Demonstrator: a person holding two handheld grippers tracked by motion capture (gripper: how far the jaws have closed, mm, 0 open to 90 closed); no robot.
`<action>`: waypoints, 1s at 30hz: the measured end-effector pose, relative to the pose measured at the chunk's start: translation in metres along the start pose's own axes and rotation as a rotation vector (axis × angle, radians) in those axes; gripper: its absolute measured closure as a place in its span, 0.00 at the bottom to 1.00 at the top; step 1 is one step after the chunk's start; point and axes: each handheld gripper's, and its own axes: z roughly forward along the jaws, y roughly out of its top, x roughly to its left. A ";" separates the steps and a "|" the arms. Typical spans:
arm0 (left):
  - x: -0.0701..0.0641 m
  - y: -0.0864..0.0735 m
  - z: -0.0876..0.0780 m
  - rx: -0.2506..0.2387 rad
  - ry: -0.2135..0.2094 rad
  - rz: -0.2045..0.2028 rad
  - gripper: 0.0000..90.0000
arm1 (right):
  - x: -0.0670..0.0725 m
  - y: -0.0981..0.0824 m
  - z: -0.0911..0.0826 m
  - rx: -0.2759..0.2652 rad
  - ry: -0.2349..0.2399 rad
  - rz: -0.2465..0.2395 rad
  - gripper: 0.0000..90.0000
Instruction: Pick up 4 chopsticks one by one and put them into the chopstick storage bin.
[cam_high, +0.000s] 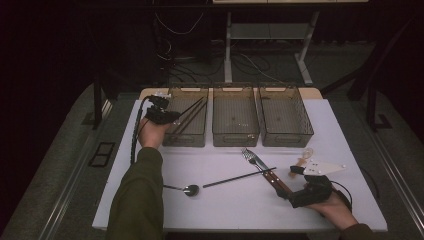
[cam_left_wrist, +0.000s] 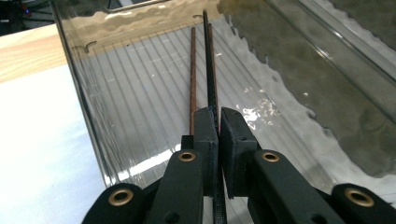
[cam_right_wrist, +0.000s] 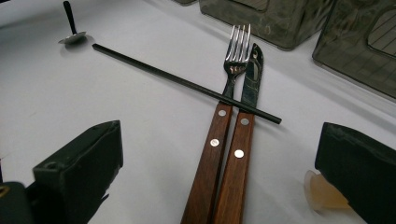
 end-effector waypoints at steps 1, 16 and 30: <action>0.000 0.000 0.000 -0.005 0.008 -0.006 0.89 | 0.000 0.000 0.000 -0.001 -0.001 0.000 0.01; -0.009 0.000 -0.016 -0.058 -0.063 0.070 0.49 | 0.000 0.000 0.000 -0.001 -0.003 0.002 0.01; -0.040 -0.023 -0.045 -0.152 -0.181 0.155 0.30 | -0.001 0.001 -0.003 -0.027 -0.005 0.030 0.01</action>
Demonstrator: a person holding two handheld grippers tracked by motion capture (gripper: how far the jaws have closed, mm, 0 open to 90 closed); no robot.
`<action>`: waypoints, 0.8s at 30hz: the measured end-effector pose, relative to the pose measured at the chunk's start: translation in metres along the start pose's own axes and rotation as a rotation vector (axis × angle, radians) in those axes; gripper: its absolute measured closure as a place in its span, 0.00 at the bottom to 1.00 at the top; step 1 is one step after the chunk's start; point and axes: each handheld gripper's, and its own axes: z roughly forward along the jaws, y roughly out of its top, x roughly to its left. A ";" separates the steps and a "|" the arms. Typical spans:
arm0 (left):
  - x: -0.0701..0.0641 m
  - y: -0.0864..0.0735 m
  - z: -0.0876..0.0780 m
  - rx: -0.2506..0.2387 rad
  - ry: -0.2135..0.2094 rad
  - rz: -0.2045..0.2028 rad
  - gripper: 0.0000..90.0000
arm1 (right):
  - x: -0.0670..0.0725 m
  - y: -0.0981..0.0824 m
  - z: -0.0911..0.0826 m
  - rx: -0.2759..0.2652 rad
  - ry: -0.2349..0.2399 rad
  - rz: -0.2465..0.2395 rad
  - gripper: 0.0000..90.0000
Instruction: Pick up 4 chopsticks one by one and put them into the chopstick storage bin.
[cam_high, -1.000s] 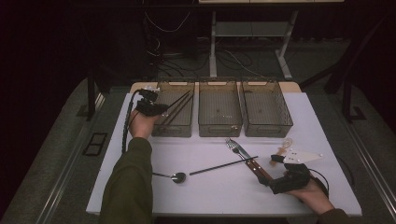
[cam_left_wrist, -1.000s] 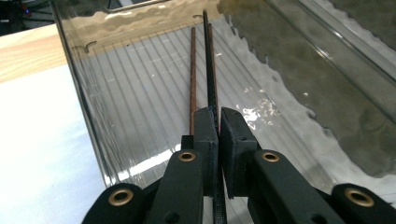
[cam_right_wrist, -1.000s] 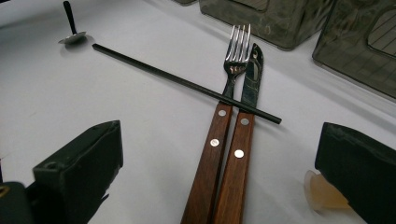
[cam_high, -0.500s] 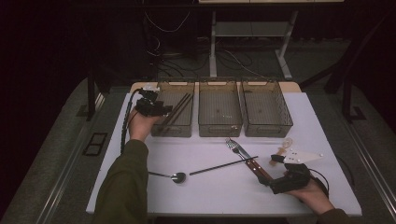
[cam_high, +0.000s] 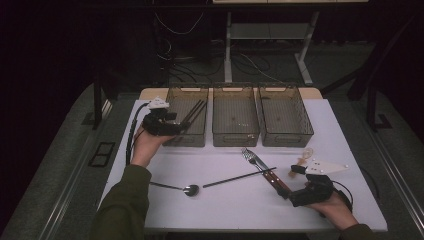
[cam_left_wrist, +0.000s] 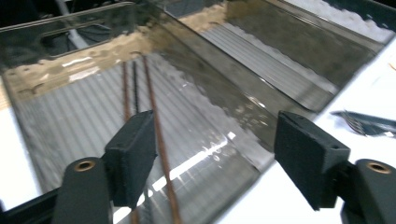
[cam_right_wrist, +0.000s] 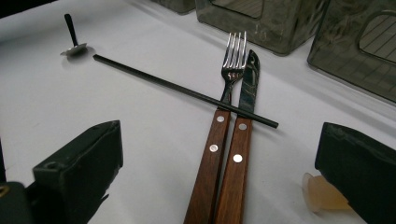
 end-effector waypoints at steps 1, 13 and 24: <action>-0.004 -0.001 0.000 0.002 -0.013 0.012 0.30 | 0.000 0.000 0.000 -0.002 0.002 0.004 0.01; -0.052 -0.014 0.005 -0.007 -0.146 0.087 0.21 | 0.002 -0.001 0.004 -0.006 -0.050 0.014 0.01; -0.090 -0.026 0.016 0.018 -0.215 0.166 0.16 | -0.001 -0.002 0.004 0.031 -0.059 0.029 0.01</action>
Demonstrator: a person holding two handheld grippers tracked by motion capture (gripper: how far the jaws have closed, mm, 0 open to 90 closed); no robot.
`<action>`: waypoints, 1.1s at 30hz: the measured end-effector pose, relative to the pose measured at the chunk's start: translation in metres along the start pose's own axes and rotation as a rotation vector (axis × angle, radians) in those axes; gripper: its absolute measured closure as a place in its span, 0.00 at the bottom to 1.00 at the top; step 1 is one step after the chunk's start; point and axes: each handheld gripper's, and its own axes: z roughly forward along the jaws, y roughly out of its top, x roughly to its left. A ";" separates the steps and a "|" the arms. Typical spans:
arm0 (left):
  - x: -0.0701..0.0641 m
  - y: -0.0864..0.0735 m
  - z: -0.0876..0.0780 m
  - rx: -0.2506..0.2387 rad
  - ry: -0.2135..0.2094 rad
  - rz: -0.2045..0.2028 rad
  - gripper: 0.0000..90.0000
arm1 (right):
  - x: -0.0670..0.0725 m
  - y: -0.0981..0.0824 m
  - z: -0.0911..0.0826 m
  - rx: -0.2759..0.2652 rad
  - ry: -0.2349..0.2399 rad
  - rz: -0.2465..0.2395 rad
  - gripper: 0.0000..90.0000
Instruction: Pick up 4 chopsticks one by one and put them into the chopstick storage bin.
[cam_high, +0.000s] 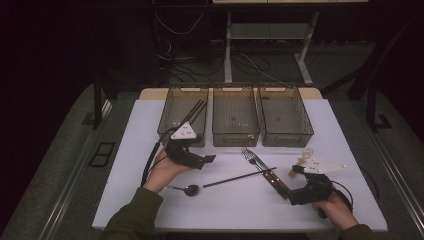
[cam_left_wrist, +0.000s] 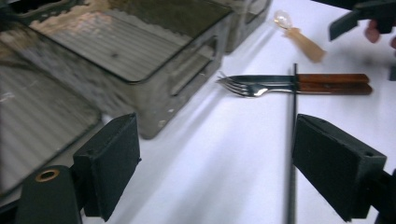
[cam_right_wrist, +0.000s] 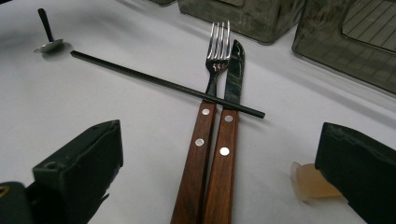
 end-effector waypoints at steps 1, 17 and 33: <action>-0.003 -0.001 0.001 0.001 -0.004 0.004 0.17 | 0.000 0.000 0.000 0.003 -0.001 -0.005 0.01; -0.025 -0.012 0.022 0.050 -0.059 0.074 0.20 | 0.001 -0.001 -0.001 0.021 -0.011 -0.015 0.01; -0.046 -0.014 0.055 0.113 -0.156 0.142 0.65 | 0.001 -0.001 0.000 0.032 -0.012 -0.018 0.01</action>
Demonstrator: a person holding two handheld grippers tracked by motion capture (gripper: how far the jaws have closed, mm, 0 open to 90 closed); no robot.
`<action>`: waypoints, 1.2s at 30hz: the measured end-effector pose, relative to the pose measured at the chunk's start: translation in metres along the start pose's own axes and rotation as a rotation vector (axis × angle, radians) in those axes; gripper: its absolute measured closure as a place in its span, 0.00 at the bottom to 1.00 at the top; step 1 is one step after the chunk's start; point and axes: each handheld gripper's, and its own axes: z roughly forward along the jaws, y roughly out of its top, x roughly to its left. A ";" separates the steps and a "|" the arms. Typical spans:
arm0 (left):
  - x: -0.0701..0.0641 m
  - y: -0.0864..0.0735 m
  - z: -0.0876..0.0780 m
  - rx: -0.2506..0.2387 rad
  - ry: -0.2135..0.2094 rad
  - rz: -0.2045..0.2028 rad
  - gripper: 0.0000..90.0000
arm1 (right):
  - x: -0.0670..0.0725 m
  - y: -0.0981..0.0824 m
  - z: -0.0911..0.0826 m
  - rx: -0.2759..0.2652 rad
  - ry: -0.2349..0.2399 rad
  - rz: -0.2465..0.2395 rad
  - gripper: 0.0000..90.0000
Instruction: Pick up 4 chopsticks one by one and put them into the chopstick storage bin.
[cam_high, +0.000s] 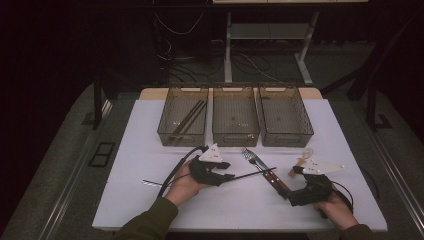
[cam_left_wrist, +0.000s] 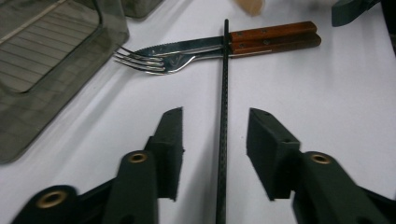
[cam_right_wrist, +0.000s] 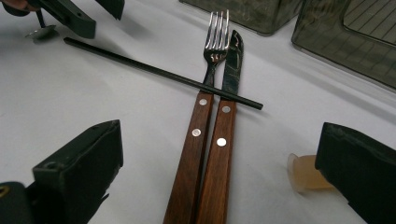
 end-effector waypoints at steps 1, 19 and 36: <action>-0.001 0.000 0.002 0.009 0.000 -0.004 0.67 | 0.000 0.000 0.000 0.000 0.000 0.000 0.01; 0.000 0.000 0.022 0.120 -0.028 -0.018 0.87 | 0.000 0.000 0.000 -0.001 0.002 0.001 0.01; 0.001 0.002 0.022 0.150 -0.017 0.017 0.95 | 0.000 0.000 0.000 0.000 0.004 -0.005 0.01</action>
